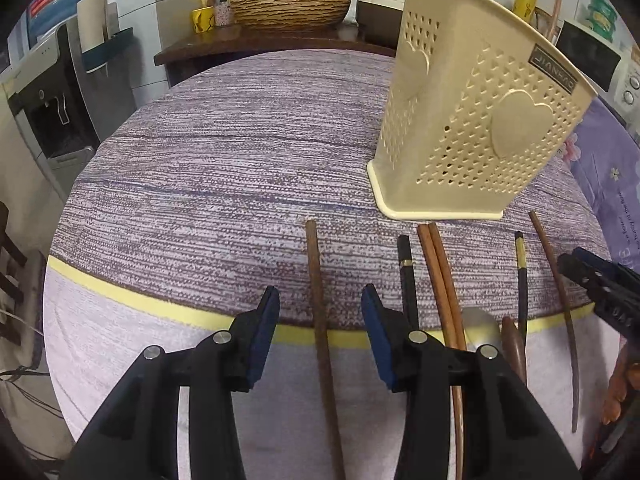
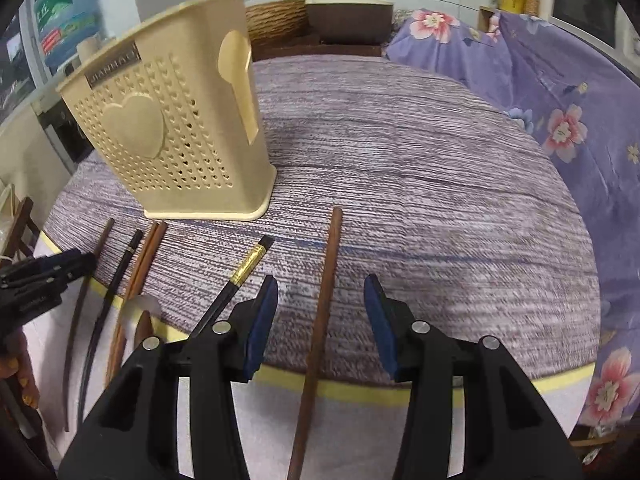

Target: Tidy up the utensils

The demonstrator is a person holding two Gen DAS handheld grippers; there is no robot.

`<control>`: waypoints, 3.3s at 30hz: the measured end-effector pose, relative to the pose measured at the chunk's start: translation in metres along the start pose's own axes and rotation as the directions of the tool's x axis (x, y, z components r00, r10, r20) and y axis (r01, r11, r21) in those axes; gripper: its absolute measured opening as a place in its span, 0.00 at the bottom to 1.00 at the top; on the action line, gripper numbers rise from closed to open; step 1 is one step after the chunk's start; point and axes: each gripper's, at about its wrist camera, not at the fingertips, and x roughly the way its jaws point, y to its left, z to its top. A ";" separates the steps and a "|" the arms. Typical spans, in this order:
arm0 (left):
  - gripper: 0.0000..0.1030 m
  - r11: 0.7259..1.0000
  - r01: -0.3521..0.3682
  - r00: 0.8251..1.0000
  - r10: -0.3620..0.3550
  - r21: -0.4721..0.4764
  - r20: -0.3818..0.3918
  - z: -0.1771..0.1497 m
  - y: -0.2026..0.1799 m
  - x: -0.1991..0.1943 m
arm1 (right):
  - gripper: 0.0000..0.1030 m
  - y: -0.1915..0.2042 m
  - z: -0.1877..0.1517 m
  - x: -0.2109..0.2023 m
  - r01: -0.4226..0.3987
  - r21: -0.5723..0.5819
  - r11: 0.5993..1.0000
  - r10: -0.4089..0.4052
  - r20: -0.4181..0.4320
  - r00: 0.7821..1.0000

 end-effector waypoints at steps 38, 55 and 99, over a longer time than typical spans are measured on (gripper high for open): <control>0.08 0.998 0.061 0.954 -0.050 -0.027 0.295 0.047 0.018 -0.092 | 0.08 -0.027 0.033 -0.103 -0.125 0.078 0.989 0.095 0.313 0.945; 0.08 0.998 0.053 0.906 -0.035 -0.031 0.421 0.039 0.023 -0.144 | 0.07 -0.026 0.030 -0.176 -0.090 0.047 0.995 0.060 0.436 0.898; 0.08 0.988 0.149 0.884 -0.146 0.028 0.443 0.130 -0.055 -0.118 | 0.08 0.039 0.143 -0.138 -0.150 0.019 0.989 0.119 0.513 0.850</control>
